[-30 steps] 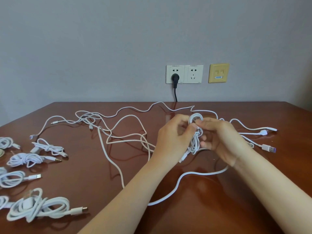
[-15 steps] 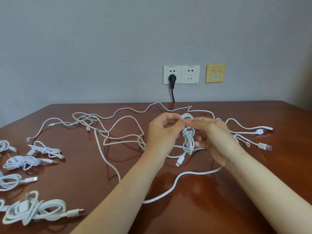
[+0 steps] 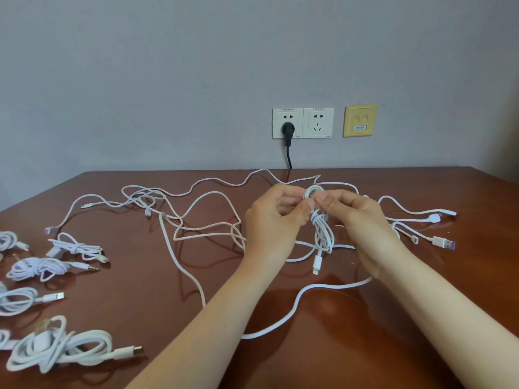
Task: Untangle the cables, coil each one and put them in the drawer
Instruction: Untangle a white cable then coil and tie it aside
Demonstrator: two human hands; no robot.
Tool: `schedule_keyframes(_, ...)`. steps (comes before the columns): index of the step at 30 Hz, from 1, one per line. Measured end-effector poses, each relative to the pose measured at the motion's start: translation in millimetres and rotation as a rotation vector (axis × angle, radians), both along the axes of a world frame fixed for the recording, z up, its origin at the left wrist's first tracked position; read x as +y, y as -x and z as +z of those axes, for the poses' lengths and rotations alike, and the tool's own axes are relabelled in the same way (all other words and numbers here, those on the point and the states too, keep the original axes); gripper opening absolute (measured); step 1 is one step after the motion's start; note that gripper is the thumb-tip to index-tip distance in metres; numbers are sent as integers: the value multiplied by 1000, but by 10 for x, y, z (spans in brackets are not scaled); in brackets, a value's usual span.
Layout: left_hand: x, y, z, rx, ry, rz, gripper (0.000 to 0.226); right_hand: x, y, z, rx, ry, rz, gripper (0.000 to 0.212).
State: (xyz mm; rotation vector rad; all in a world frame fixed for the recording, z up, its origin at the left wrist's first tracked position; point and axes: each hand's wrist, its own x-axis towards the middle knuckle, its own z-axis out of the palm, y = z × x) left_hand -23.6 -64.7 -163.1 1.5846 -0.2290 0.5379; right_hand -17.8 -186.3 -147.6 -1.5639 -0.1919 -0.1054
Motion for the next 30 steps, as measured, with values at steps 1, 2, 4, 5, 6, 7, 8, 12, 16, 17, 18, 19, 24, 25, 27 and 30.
schedule_keyframes(1, 16, -9, 3, 13, 23, 4, 18, 11, 7, -5, -9, -1, 22, 12)
schedule_keyframes(2, 33, -20, 5, 23, 49, -1, 17, 25, 15, -11, -8, -18, 49, 12)
schedule_keyframes(4, 55, -25, 7, 37, 72, -22, 15, 47, 23, -27, -12, -48, 68, 11)
schedule_keyframes(5, 55, -23, 5, 42, 67, -28, 15, 50, 22, -34, -18, -60, 57, 10)
schedule_keyframes(6, 48, -24, -1, 46, 62, -28, 15, 51, 19, -34, -25, -74, 46, 8)
schedule_keyframes(7, 39, -20, -3, 46, 61, -24, 14, 47, 20, -32, -29, -88, 37, 7)
schedule_keyframes(8, 33, -14, -3, 38, 58, -20, 15, 44, 23, -24, -28, -103, 36, 7)
schedule_keyframes(12, 61, 12, 19, -80, -124, 46, 16, 37, 51, 7, 12, -166, 36, 6)
schedule_keyframes(16, 62, 39, 19, -110, -209, 76, 20, 32, 44, 5, 36, -192, 26, 8)
schedule_keyframes(17, 56, 43, 15, -109, -215, 80, 21, 30, 43, 6, 41, -193, 28, 9)
schedule_keyframes(18, 50, 43, 10, -110, -216, 82, 22, 30, 40, 7, 46, -196, 33, 10)
schedule_keyframes(19, 48, 42, 7, -111, -214, 82, 24, 26, 40, 3, 52, -196, 38, 11)
schedule_keyframes(24, 51, 19, -7, -89, -184, 57, 25, 22, 37, -13, 57, -196, 64, 15)
schedule_keyframes(25, 41, 19, -5, -88, -156, 48, 23, 22, 34, -16, 47, -201, 62, 16)
schedule_keyframes(27, 21, 14, -3, -85, -127, 55, 23, 28, 29, -23, 24, -200, 61, 18)
schedule_keyframes(30, 29, -12, -19, -74, -108, 89, 25, 49, 15, -51, 28, -238, 108, 15)
